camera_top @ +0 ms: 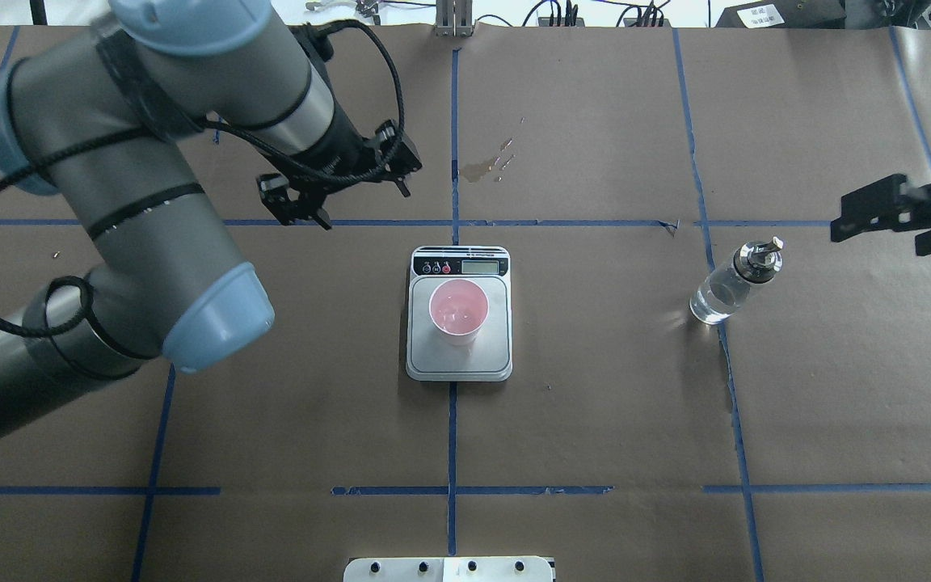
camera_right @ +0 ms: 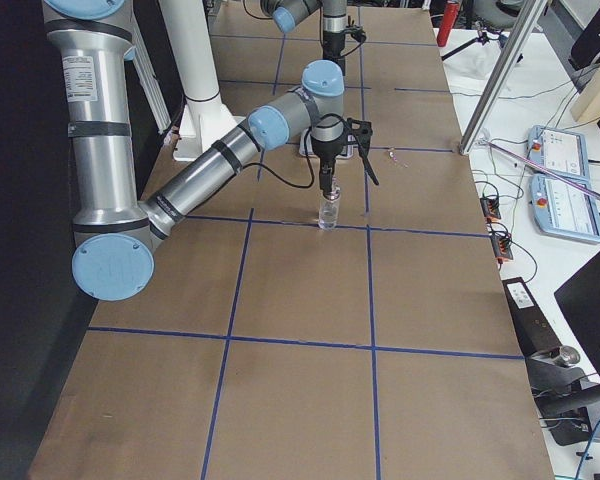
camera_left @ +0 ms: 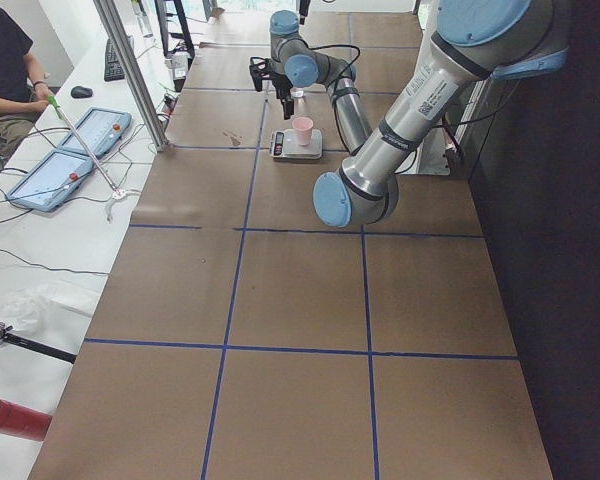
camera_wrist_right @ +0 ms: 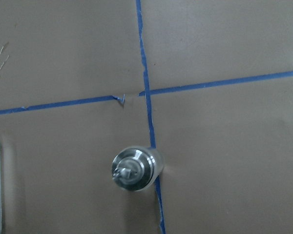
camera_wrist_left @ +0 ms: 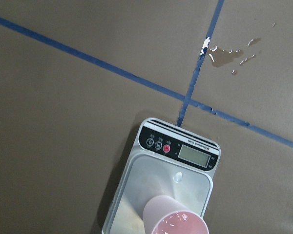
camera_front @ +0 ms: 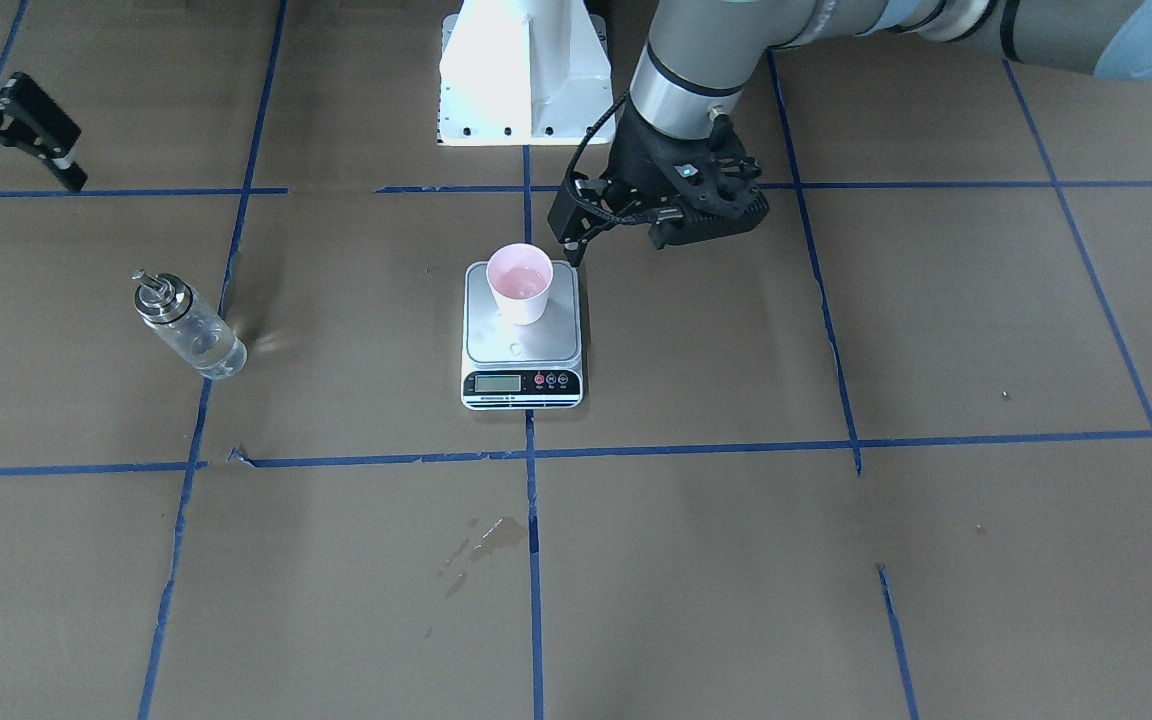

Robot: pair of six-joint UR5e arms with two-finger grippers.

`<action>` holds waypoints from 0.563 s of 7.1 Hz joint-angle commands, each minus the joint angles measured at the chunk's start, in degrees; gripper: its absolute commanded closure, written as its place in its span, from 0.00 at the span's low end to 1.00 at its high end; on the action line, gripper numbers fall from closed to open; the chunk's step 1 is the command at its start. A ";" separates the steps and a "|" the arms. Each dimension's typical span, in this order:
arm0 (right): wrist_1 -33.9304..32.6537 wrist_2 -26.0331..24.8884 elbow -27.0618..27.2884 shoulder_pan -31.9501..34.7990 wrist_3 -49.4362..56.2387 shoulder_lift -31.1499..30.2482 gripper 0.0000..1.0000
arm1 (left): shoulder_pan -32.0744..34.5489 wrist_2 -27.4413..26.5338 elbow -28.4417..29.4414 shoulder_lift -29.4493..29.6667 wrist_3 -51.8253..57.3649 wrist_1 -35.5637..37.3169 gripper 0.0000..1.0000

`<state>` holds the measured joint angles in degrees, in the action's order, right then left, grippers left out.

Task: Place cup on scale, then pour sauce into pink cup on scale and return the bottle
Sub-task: 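Withdraw the left gripper while the right gripper reaches toward the glass bottle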

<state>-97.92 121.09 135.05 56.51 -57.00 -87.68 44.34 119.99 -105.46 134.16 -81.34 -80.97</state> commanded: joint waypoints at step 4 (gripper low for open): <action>15.46 -51.72 0.60 -38.19 -30.77 -11.19 0.00 | 15.85 0.25 -4.14 -10.91 34.51 9.87 0.00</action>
<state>-86.44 81.47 138.72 24.52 -83.48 -96.24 57.47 120.52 -108.91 127.04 -55.03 -71.58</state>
